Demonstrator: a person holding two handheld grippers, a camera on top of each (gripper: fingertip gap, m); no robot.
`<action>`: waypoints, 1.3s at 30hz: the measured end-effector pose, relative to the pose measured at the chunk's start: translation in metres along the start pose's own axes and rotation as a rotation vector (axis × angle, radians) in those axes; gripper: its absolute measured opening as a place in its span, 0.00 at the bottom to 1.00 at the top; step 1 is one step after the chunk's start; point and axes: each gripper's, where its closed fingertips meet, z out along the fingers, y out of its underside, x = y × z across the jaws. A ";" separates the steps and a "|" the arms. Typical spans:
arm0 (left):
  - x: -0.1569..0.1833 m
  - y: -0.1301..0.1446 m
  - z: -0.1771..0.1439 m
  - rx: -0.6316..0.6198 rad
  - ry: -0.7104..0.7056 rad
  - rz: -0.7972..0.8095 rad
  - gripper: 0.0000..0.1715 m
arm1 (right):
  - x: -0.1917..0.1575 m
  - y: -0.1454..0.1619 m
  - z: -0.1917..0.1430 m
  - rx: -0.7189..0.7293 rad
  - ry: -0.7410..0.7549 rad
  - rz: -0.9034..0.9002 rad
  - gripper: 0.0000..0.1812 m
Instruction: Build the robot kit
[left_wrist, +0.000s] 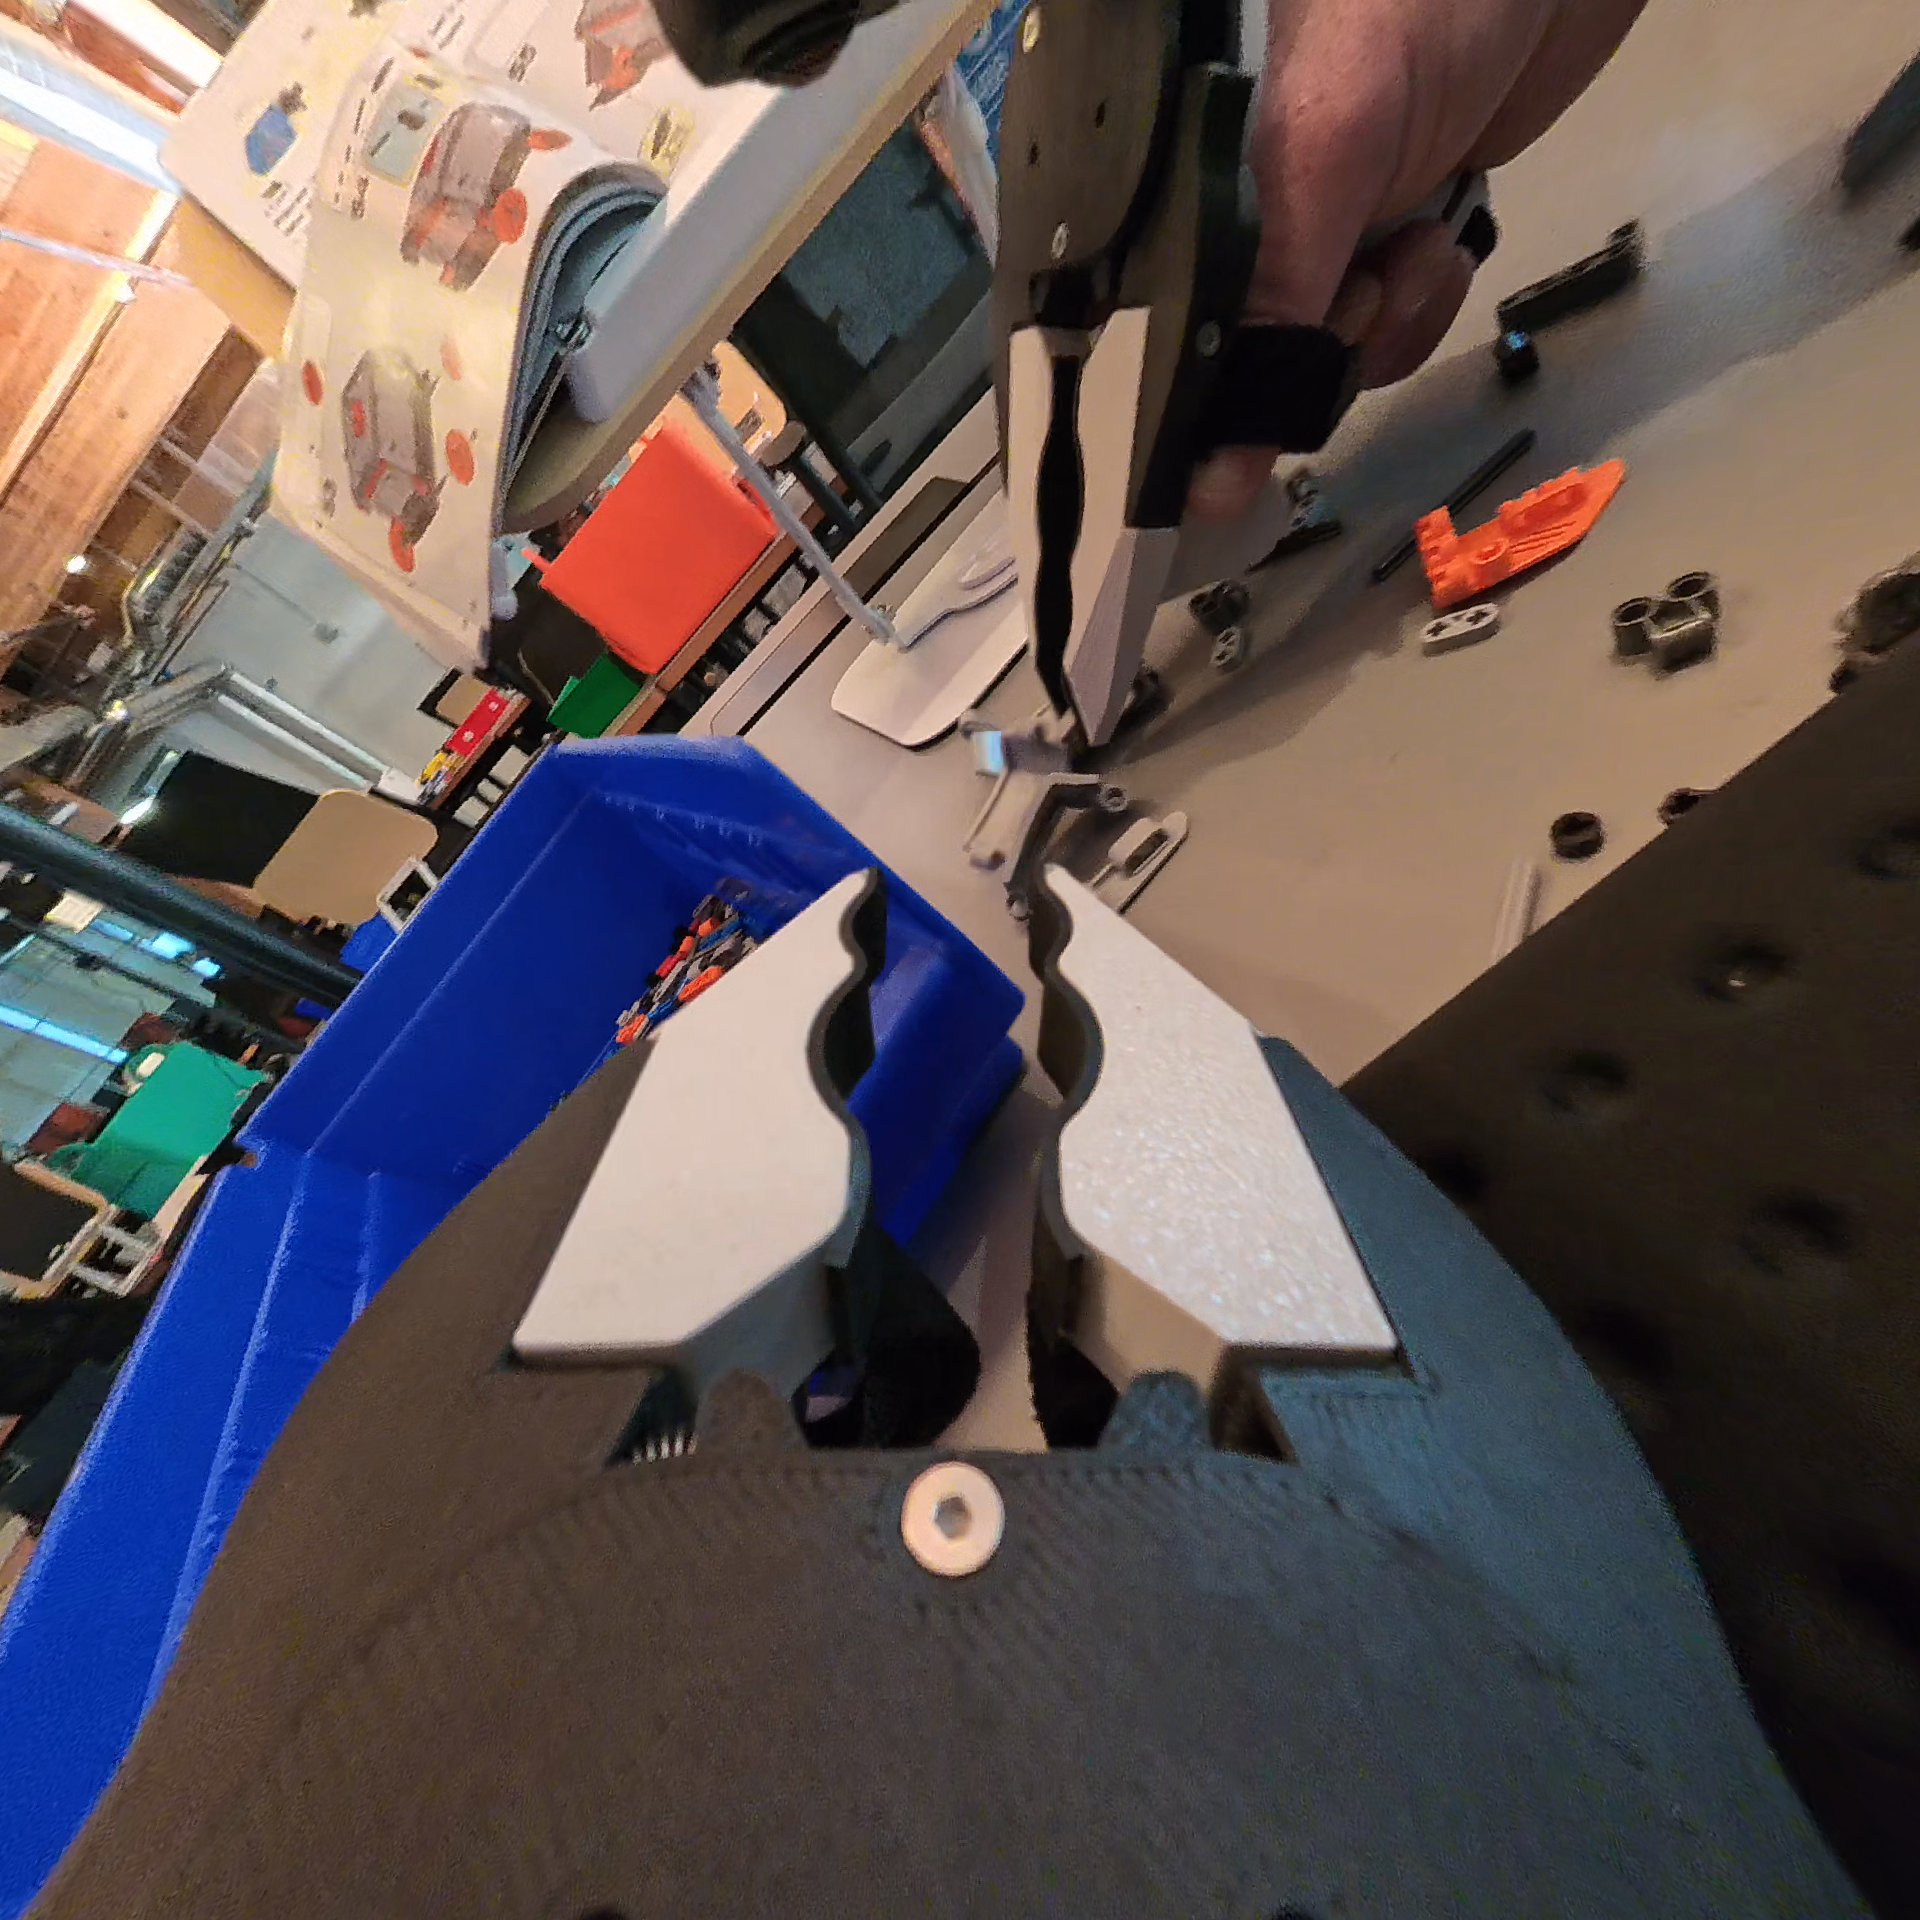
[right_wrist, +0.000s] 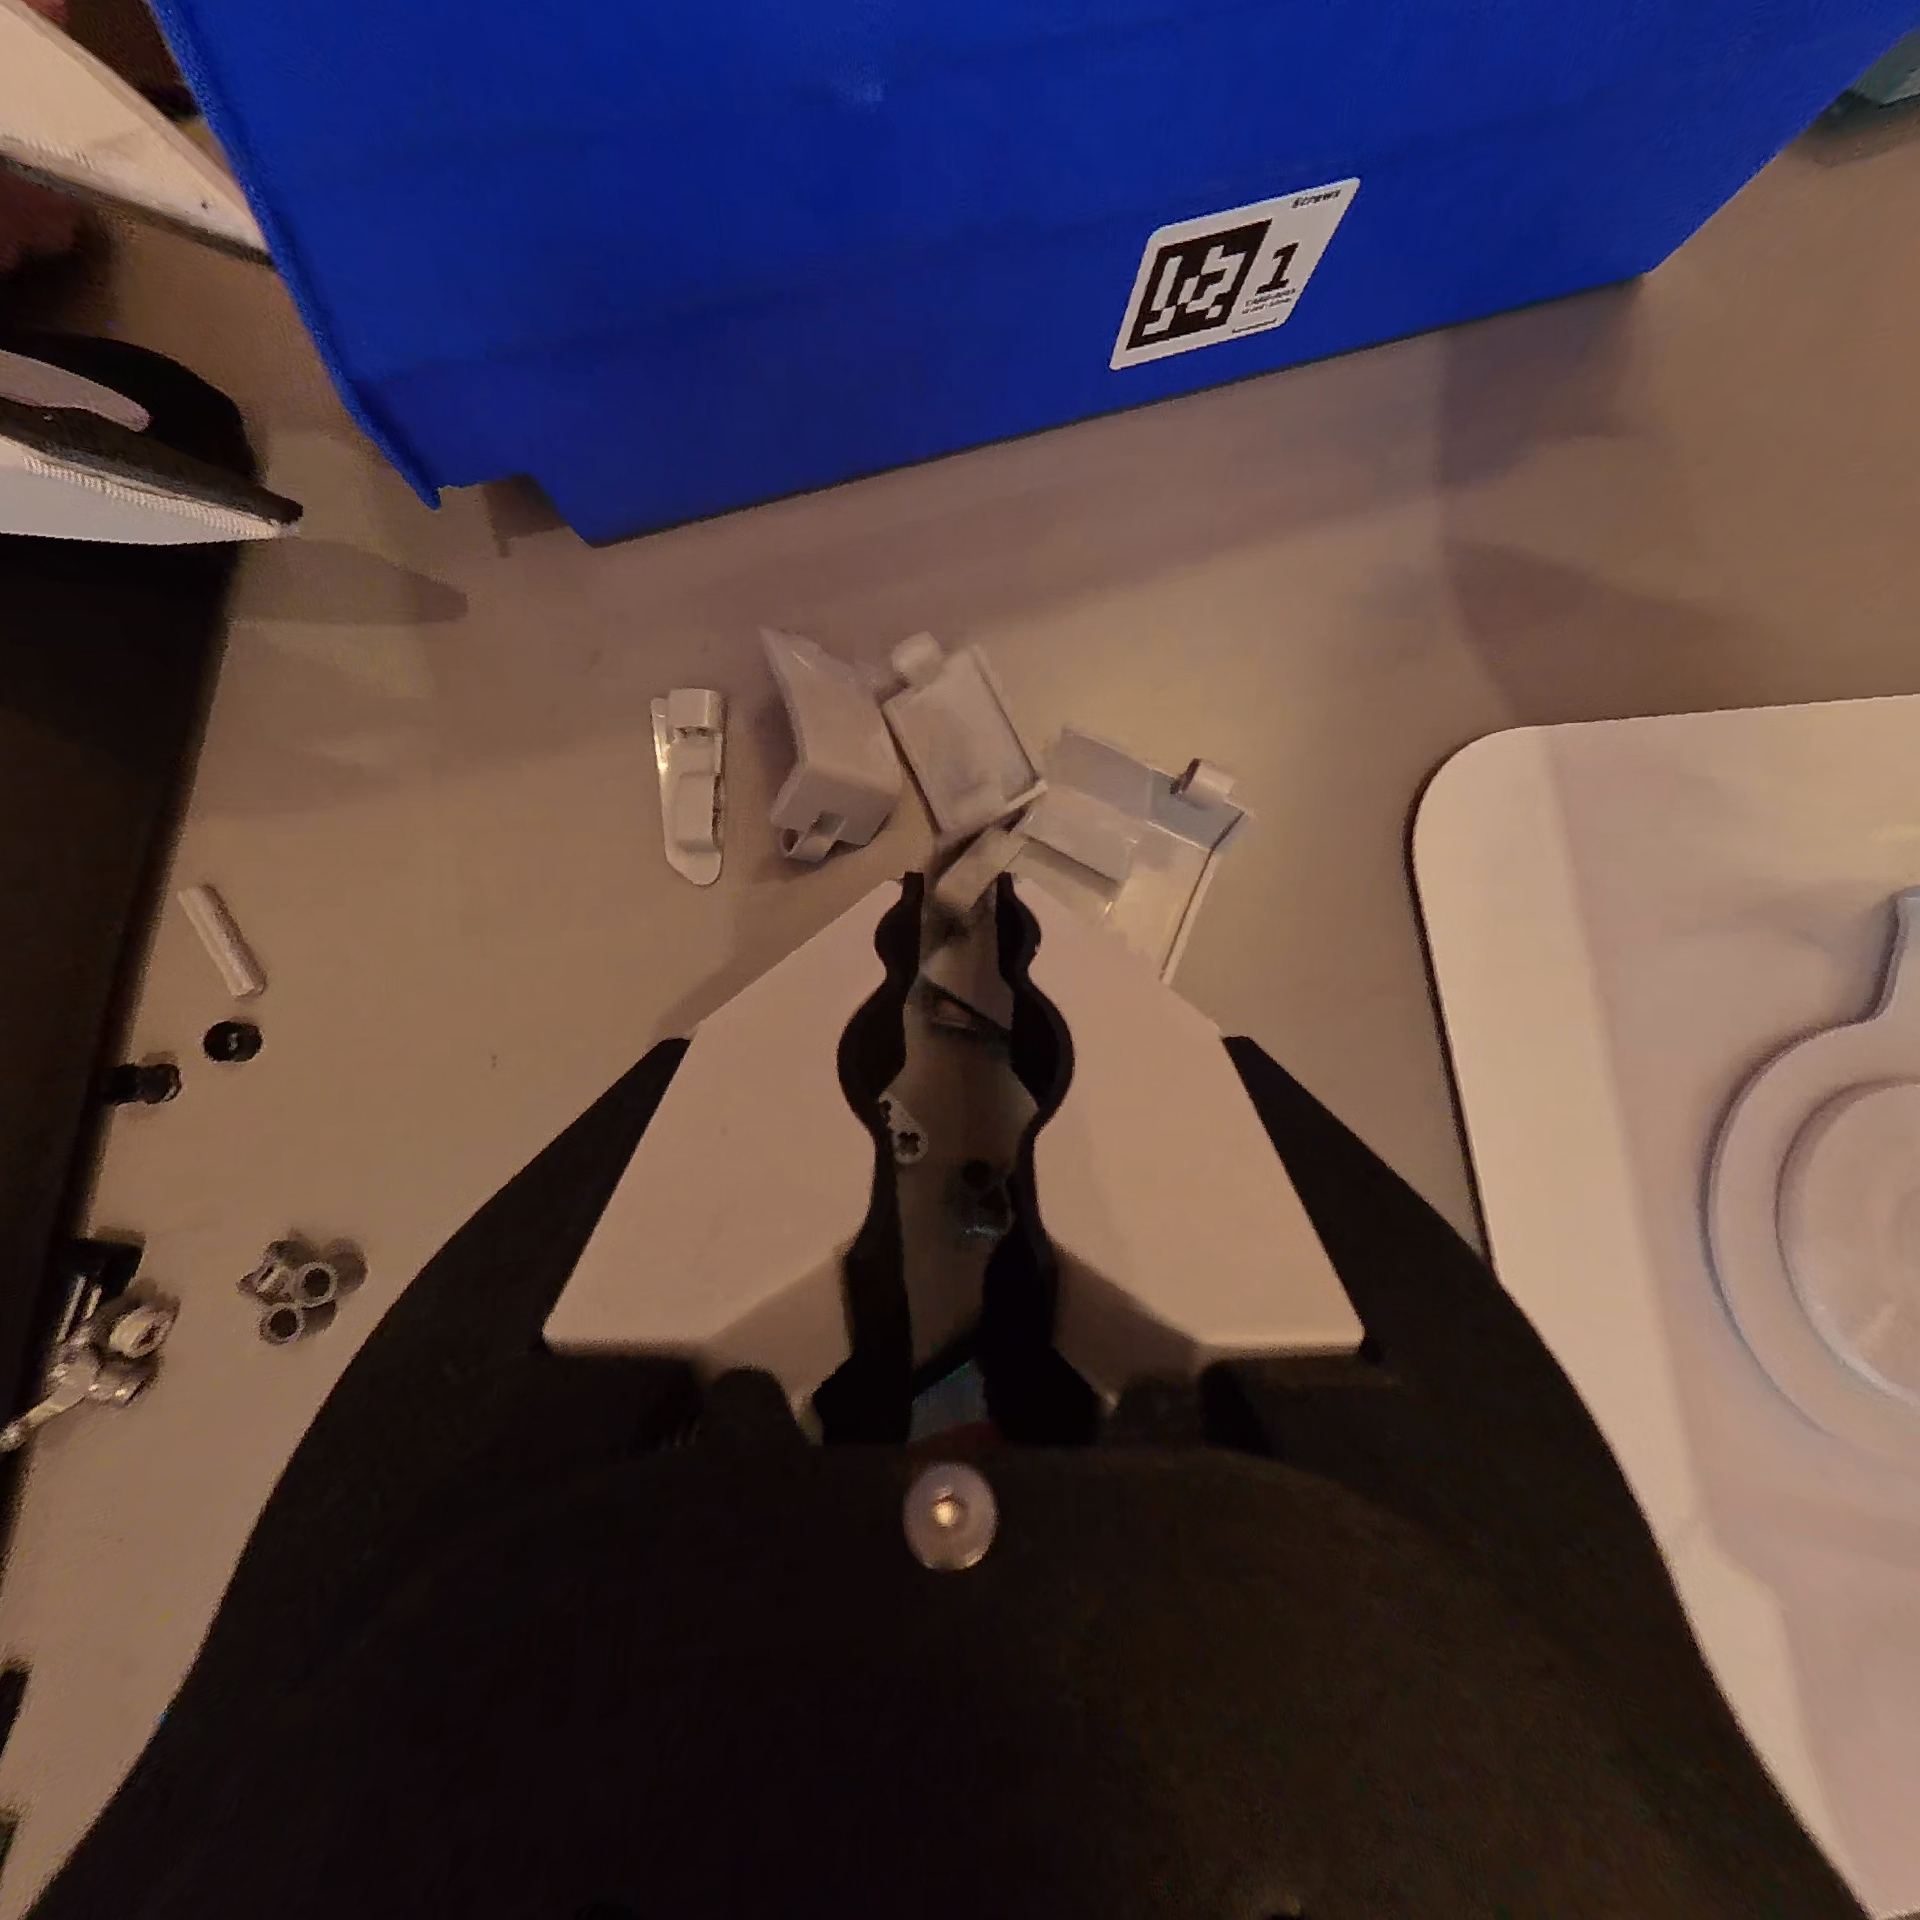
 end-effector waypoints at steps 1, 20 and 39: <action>0.002 -0.002 -0.002 0.016 0.012 0.006 0.15 | -0.002 0.000 -0.002 -0.003 -0.004 0.000 0.06; 0.014 -0.009 -0.007 0.075 0.093 0.021 0.14 | -0.035 -0.046 -0.027 0.221 0.207 -0.055 0.13; 0.022 -0.008 0.000 0.066 0.166 0.015 0.09 | -0.021 -0.036 -0.014 0.266 0.355 -0.175 0.09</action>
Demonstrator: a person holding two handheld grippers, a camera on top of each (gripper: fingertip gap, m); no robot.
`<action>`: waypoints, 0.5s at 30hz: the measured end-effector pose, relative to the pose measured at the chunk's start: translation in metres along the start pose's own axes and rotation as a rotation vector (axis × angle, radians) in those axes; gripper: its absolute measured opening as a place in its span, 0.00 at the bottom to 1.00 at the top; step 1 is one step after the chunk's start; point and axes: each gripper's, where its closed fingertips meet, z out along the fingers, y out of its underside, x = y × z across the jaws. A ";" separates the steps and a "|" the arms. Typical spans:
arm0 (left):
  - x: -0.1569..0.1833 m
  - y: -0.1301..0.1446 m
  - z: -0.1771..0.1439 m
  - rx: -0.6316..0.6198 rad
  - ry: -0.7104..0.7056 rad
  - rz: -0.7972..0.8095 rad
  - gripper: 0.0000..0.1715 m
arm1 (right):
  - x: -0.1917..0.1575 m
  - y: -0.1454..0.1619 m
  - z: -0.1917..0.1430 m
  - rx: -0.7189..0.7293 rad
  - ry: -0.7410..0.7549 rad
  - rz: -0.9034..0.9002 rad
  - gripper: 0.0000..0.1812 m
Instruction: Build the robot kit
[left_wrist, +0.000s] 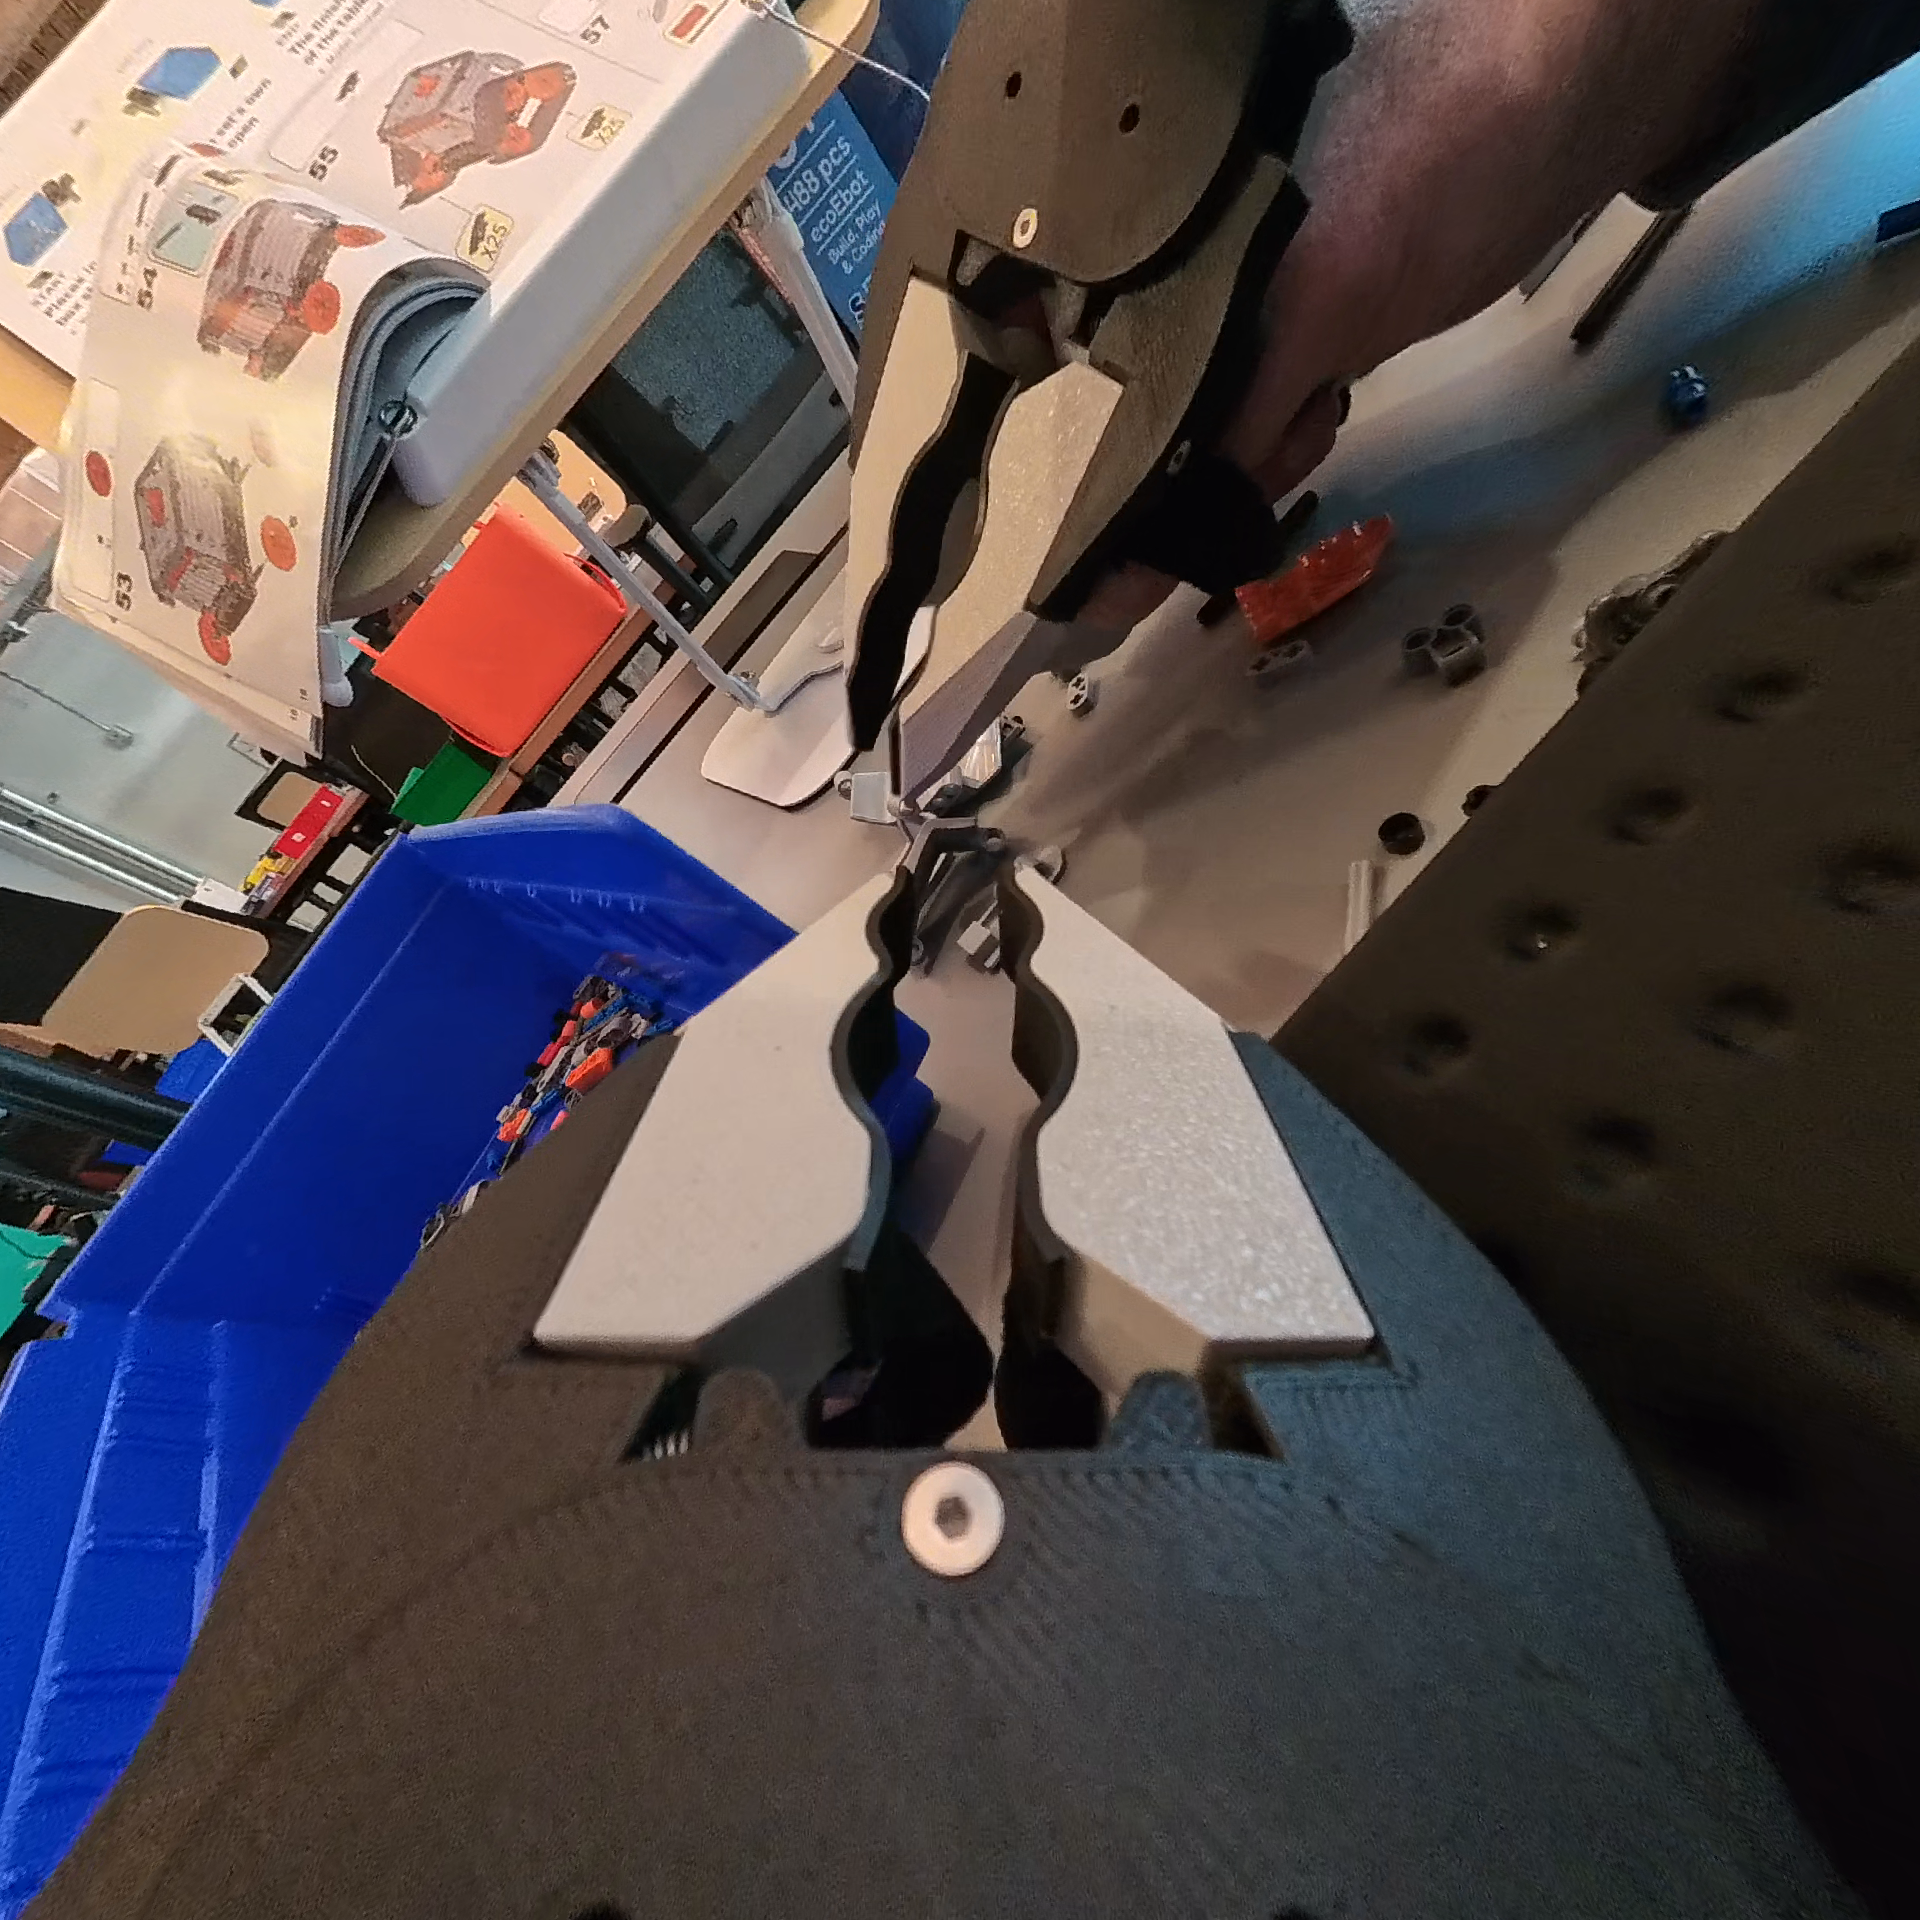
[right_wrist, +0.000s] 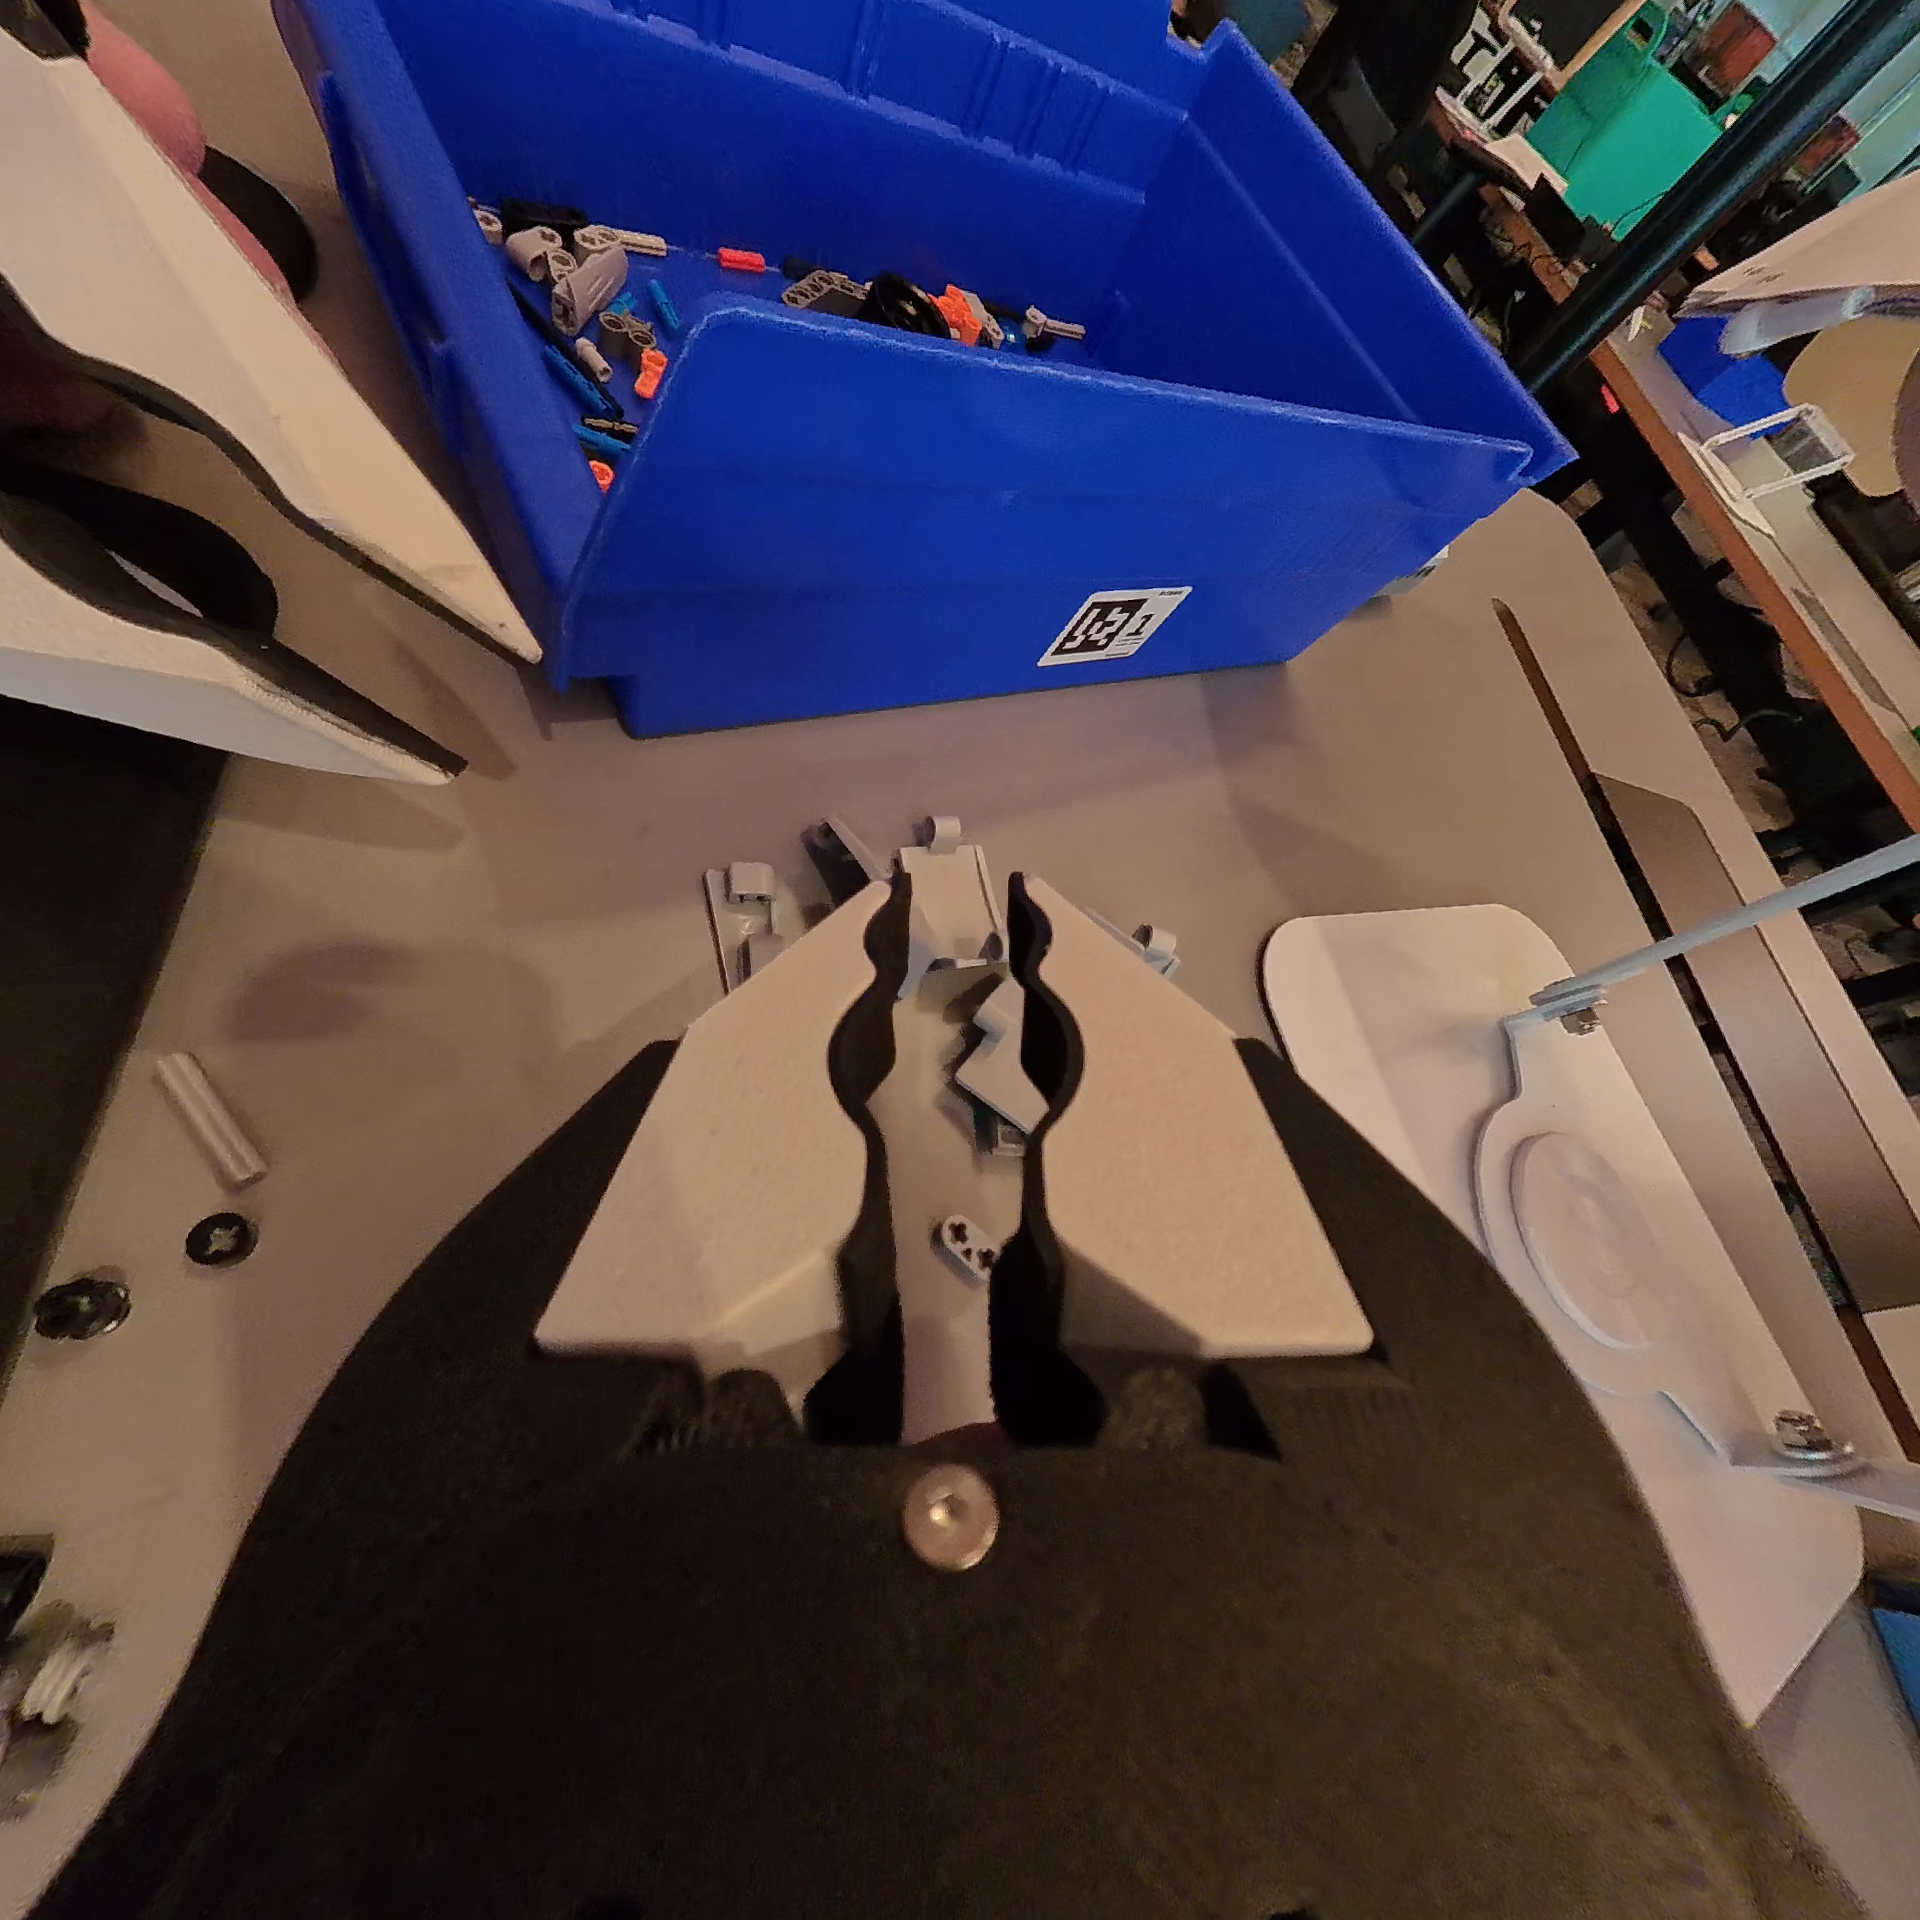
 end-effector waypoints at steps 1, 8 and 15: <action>0.000 0.000 0.000 -0.002 0.004 -0.006 0.09 | 0.000 0.000 0.000 0.000 0.002 -0.002 0.09; -0.035 -0.008 -0.018 0.081 -0.033 -0.160 0.12 | 0.006 0.002 -0.004 -0.002 0.034 -0.051 0.08; -0.074 0.030 -0.046 -0.083 -0.112 -0.155 0.13 | -0.001 0.003 -0.005 0.005 0.008 -0.041 0.08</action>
